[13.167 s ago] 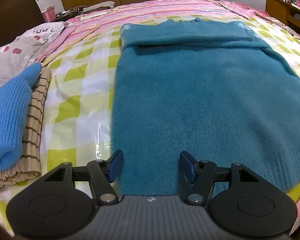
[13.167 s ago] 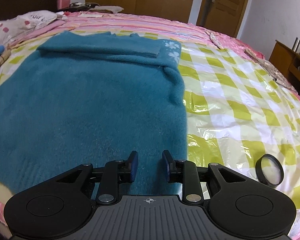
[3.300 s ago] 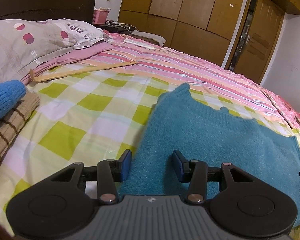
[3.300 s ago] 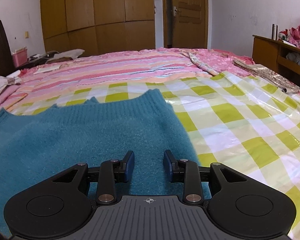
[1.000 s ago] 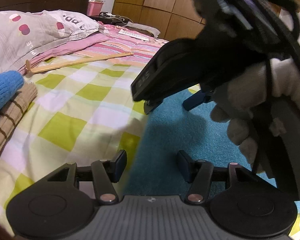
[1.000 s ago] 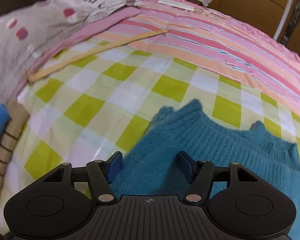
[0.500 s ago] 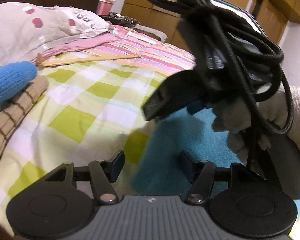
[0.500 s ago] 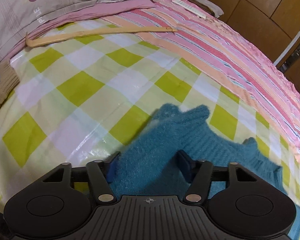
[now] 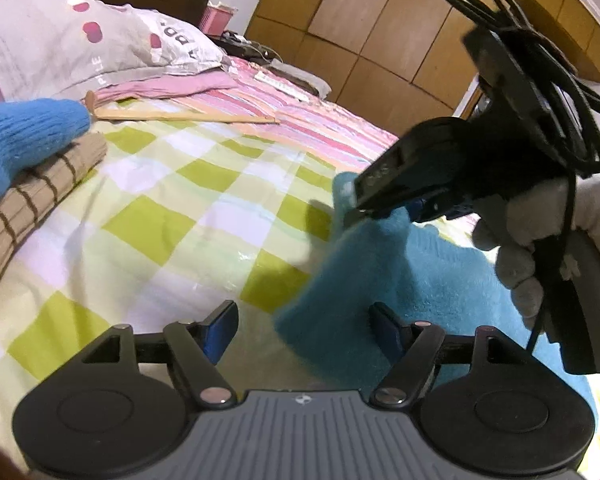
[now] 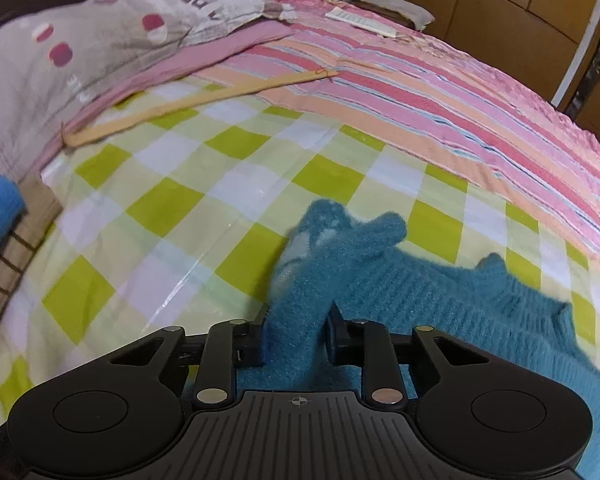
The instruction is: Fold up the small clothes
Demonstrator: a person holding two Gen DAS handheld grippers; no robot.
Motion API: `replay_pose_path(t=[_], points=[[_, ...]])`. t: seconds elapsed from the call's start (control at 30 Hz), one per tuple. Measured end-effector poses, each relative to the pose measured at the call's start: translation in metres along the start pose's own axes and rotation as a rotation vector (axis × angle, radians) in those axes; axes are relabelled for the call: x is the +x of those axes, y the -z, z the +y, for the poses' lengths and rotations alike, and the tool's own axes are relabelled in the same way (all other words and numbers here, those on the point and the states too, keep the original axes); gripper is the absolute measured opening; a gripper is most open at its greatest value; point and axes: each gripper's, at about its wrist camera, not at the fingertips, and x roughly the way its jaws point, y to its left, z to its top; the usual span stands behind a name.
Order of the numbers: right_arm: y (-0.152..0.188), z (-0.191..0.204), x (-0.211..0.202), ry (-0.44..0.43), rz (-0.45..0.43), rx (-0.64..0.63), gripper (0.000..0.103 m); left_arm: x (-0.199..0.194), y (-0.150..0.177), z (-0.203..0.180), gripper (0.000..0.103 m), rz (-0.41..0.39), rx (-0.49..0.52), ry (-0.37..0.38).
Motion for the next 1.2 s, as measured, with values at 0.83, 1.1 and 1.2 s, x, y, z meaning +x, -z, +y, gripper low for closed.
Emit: replay_pose_path(t=[0.83, 1.1, 1.2], points=[[0.015, -0.054, -0.048, -0.138, -0.092, 0.199, 0.019, 0.006, 0.010, -0.041, 0.063, -0.071, 0.132, 0.076], [0.031, -0.092, -0.077, -0.191, -0.148, 0.279, 0.019, -0.005, 0.001, -0.069, 0.036, -0.035, 0.112, 0.133], [0.037, -0.116, -0.092, -0.213, -0.179, 0.335, 0.019, -0.014, -0.007, -0.090, 0.033, -0.058, 0.128, 0.173]])
